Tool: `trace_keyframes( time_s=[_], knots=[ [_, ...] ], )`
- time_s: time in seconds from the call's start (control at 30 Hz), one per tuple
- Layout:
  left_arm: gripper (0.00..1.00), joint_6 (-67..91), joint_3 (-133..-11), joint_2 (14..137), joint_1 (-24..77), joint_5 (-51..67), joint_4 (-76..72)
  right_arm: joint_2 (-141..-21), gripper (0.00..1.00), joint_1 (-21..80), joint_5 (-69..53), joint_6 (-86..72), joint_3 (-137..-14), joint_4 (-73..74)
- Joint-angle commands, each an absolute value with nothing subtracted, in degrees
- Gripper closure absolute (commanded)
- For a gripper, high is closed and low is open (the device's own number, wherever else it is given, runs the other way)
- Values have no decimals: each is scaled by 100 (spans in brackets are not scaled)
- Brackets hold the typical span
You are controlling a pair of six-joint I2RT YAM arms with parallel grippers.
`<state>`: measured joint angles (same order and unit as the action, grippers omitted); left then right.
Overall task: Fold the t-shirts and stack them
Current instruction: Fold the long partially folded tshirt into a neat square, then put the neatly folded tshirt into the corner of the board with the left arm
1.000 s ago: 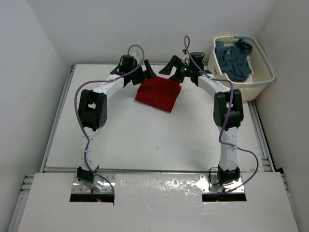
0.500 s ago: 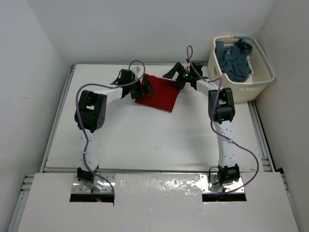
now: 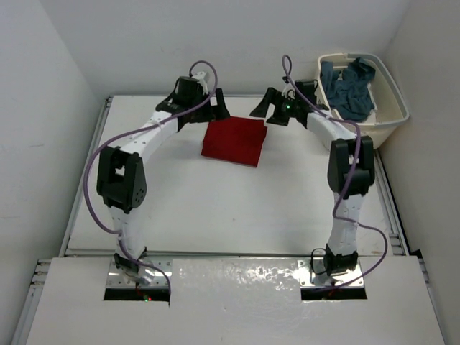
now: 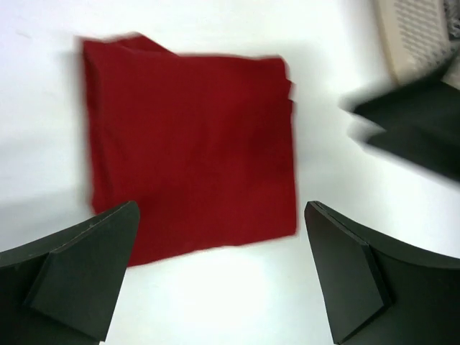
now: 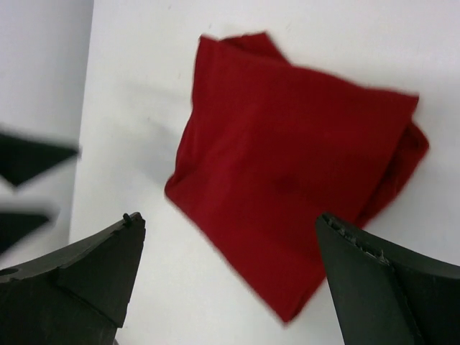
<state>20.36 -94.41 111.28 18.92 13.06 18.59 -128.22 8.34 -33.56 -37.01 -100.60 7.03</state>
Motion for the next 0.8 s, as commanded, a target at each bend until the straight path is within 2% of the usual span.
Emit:
trace_keyframes(
  time_s=[0.0,0.1,0.3,0.5,0.53,0.6,0.7,0.73,0.77],
  knots=[
    [0,1426,-10096,11539,1837,519,2688,-11551,1,835,-3059,-2734,-9099,1036],
    [1,1275,-10572,12119,1767,544,2987,-10909,1,835,-2734,-2348,-8456,1448],
    [13,967,-11862,13130,1679,703,3522,-10029,1,826,-2470,-1934,-7709,1932],
    [21,1002,-11979,13614,1609,352,3551,-9458,1,826,-2321,-1626,-7304,2293],
    [24,1011,-11962,13719,1565,369,3516,-9396,1,835,-2312,-1591,-7191,2337],
    [40,1090,-11997,13912,1538,290,3516,-9238,1,826,-2390,-1582,-7006,2391],
    [45,1107,-11997,14079,1547,430,3489,-9071,1,835,-2478,-1582,-6821,2391],
    [53,1090,-11962,14106,1547,570,3472,-9053,1,835,-2461,-1556,-6820,2408],
    [55,1090,-11927,14133,1556,615,3428,-9035,1,835,-2426,-1547,-6820,2443]
  ],
)
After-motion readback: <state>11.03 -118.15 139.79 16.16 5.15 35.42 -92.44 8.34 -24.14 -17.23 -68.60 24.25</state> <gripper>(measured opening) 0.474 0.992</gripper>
